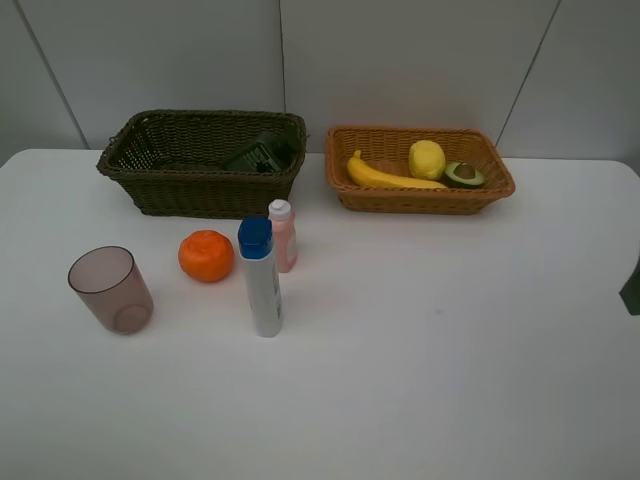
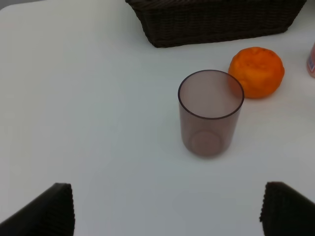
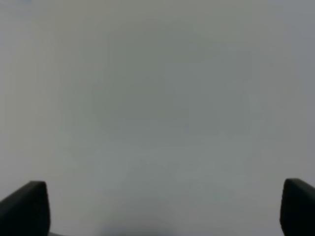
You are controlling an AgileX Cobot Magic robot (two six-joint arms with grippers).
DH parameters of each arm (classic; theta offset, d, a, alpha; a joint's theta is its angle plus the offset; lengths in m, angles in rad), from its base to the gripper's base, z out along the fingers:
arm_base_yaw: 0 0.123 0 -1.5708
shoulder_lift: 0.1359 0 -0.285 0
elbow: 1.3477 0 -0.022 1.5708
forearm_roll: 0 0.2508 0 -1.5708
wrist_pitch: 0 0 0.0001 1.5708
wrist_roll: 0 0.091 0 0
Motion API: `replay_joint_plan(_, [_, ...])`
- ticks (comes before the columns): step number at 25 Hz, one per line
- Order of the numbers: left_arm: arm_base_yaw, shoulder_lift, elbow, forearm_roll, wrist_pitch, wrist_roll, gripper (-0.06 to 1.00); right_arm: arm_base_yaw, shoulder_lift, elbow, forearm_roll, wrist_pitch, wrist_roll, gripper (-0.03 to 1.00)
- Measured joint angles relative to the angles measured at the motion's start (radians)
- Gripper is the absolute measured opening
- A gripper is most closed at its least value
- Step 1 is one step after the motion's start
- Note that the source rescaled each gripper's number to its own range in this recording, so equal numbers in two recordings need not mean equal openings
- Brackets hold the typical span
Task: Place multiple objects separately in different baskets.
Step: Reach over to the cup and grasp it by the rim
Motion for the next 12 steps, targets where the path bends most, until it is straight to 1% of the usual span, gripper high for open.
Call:
replay_joint_plan(7, [0.000,0.000,0.000,0.000,0.000,0.000,1.00,-0.104,-0.320,0.099,0.021,0.003,0.017,0.98])
replay_joint_plan(12, [0.000,0.000,0.000,0.000,0.000,0.000,1.00,-0.126,-0.514,0.145,0.030,-0.010,0.017,0.98])
